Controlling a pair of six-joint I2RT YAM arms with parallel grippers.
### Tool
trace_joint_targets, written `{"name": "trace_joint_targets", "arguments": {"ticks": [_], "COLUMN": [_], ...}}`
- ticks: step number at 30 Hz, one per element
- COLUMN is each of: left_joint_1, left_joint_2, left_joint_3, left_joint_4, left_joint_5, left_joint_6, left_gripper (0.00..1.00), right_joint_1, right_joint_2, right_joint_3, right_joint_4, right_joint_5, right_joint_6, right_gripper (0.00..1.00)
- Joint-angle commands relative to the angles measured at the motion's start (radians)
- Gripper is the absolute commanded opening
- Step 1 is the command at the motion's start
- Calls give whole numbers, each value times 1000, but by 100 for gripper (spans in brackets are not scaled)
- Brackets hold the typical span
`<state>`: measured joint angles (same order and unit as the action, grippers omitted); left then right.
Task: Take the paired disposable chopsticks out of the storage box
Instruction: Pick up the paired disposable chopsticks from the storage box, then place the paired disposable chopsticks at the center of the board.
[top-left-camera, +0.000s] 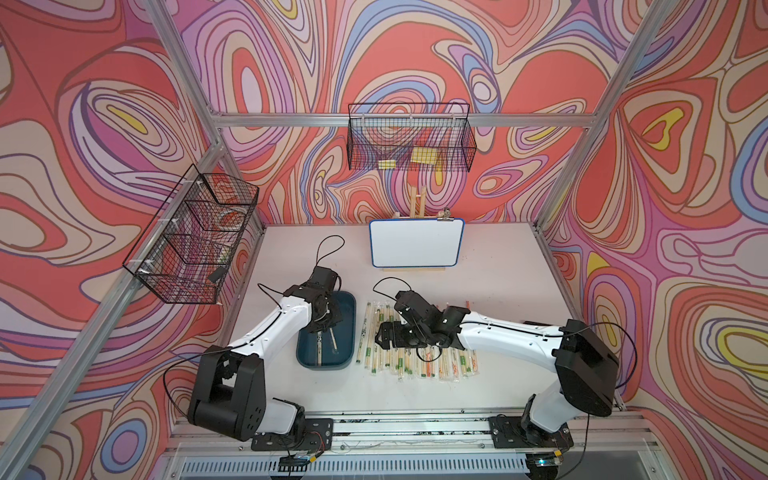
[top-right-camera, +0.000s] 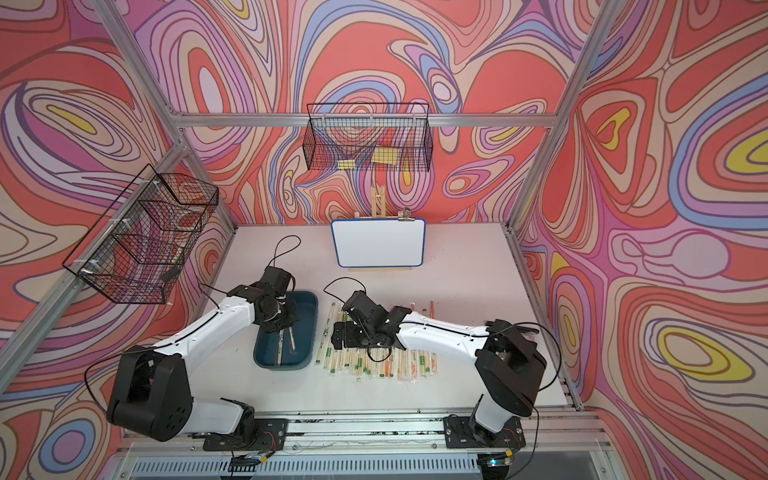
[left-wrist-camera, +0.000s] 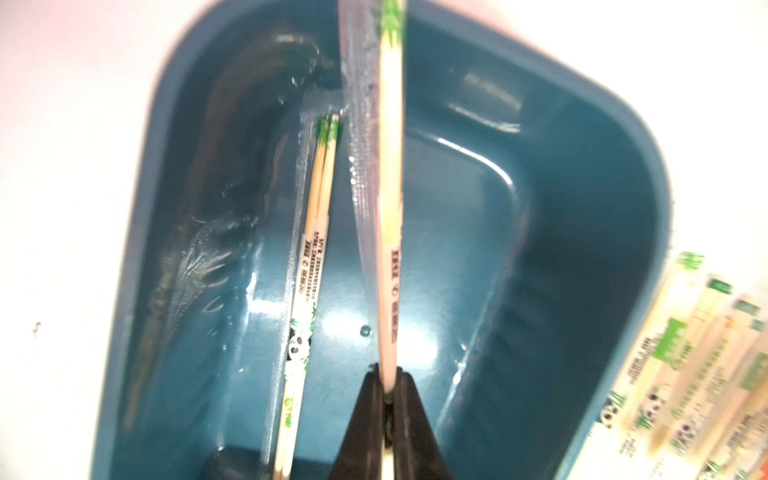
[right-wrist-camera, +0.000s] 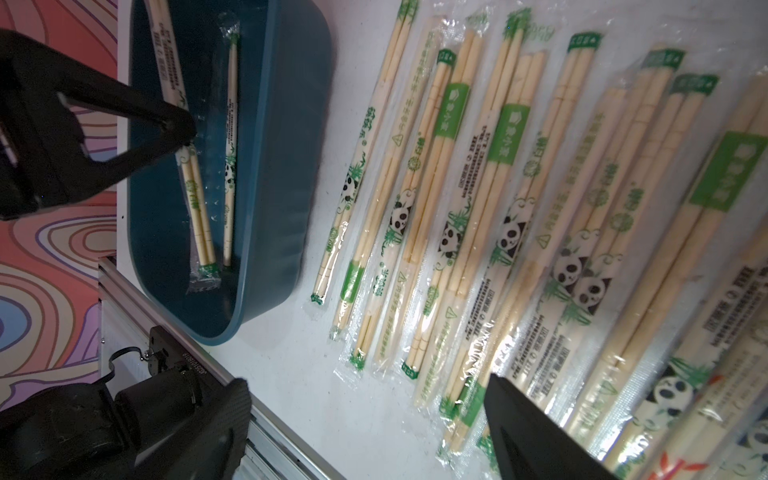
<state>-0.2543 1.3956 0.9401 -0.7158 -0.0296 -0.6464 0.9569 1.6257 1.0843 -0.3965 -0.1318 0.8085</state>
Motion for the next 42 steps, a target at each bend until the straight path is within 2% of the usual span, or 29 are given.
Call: {"name": "trace_joint_targets", "arguments": {"ticks": [1, 10, 15, 27, 34, 42], "left_joint_1": [5, 0, -53, -252, -277, -276], "left_joint_2": [-37, -89, -89, 68, 161, 208], "left_joint_3": [48, 129, 157, 216, 191, 136], "left_joint_4": [-90, -122, -117, -65, -23, -14], "left_joint_5": [-14, 87, 105, 69, 72, 24], "left_joint_6": [36, 72, 75, 38, 30, 44], "left_gripper": [0, 0, 0, 0, 0, 0], "right_joint_1": [3, 3, 4, 2, 2, 3], "right_joint_2": [8, 6, -14, -70, -86, -85], "right_joint_3": [6, 5, -10, -74, -93, -87], "right_joint_4": [9, 12, 8, 7, 1, 2], "right_joint_5": [5, 10, 25, 46, 50, 45], "right_joint_6": [-9, -12, -10, 3, 8, 8], "right_gripper": [93, 94, 94, 94, 94, 94]}}
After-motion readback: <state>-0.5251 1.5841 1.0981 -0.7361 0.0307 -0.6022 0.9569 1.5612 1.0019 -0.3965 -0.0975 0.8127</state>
